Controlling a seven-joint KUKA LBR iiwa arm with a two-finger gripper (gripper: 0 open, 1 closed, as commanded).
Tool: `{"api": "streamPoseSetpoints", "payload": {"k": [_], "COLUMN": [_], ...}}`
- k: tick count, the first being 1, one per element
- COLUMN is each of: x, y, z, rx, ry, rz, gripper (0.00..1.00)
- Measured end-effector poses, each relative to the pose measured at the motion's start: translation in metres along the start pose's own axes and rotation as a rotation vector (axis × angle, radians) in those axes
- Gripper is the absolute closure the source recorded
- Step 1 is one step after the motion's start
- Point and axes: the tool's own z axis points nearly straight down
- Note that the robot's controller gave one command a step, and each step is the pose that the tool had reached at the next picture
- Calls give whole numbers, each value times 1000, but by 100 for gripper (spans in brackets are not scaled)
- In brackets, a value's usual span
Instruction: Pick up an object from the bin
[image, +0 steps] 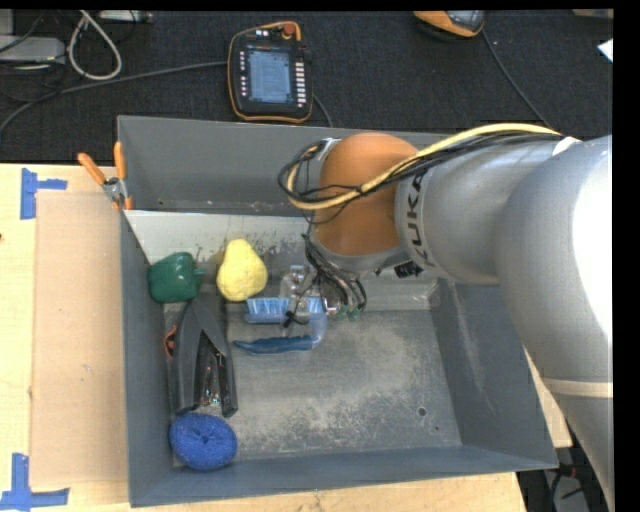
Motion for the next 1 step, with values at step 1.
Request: {"api": "streamPoseSetpoints", "payload": {"k": [1], "x": [-3], "y": [0], "z": [26], "rx": [0], "ry": [-4], "rz": [0], "gripper": [100]}}
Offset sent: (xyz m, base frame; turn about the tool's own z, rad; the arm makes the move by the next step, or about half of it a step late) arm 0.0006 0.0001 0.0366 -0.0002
